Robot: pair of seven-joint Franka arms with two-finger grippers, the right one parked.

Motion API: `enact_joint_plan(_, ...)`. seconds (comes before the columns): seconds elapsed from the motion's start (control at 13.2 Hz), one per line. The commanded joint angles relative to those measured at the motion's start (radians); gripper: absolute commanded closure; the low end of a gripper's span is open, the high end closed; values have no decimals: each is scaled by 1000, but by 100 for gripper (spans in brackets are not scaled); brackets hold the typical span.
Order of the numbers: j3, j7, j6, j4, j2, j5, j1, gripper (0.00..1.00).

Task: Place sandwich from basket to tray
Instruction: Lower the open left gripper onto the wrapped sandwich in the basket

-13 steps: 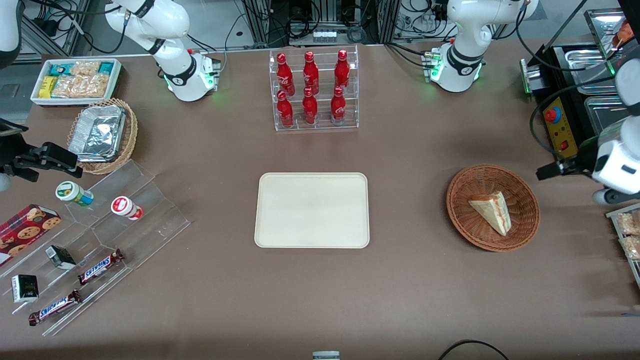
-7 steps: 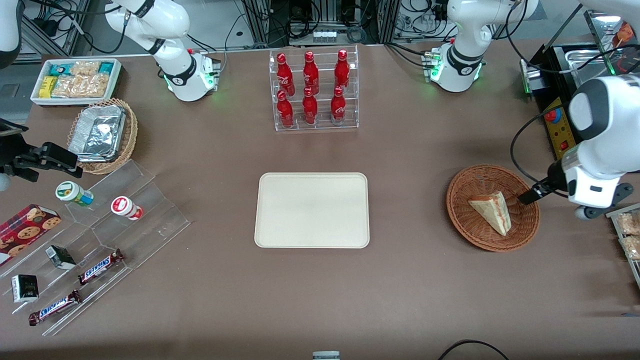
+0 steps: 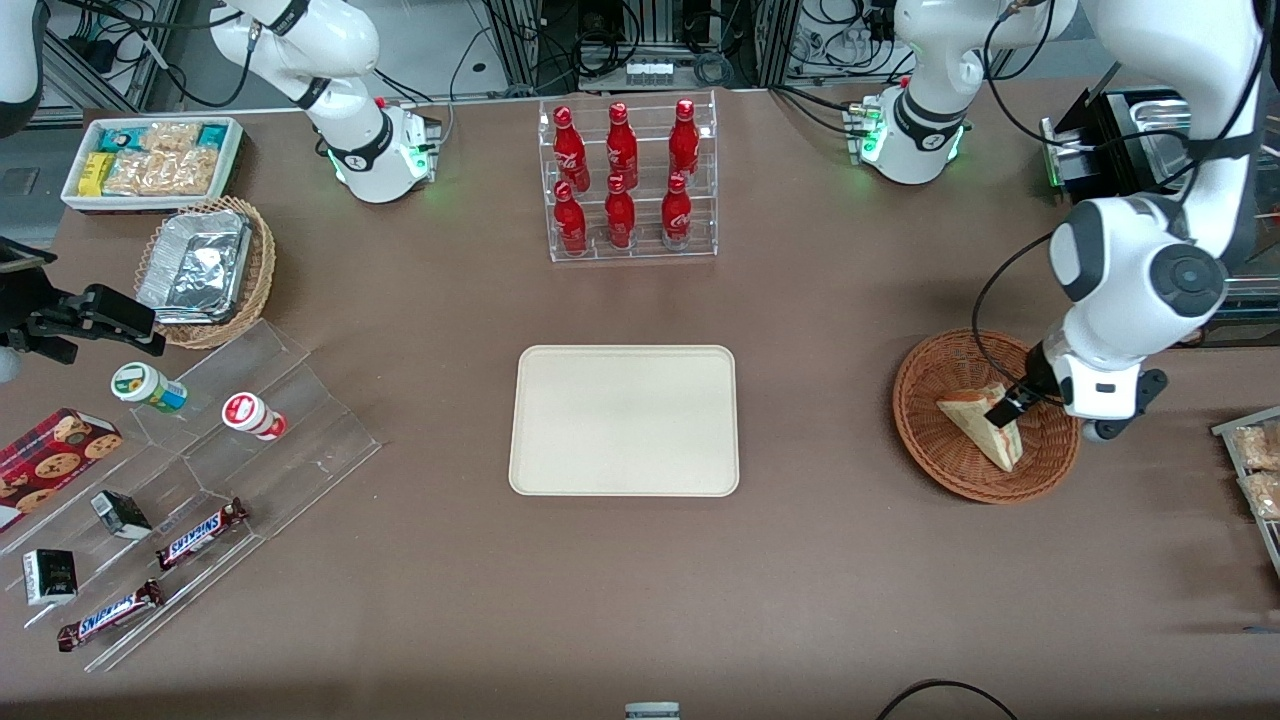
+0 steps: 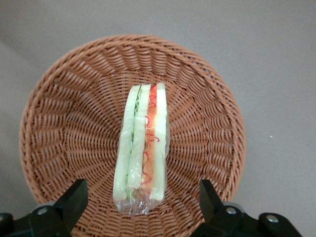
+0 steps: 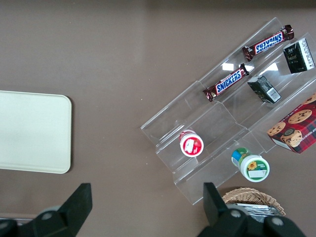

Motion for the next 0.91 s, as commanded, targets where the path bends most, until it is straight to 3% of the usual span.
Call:
enact_joint_plan(0.0, 6, -43, 48, -12, 33, 16, -26, 0)
enact_joint_plan(0.61, 8, -43, 84, -41, 67, 68, -15, 1)
enact_joint_plan(0.68, 8, -44, 84, -40, 68, 70, -15, 20)
enact_joint_plan(0.76, 8, -46, 79, -40, 67, 68, -15, 50)
enact_joint_plan(0.83, 8, -60, 75, -37, 65, 68, -15, 70)
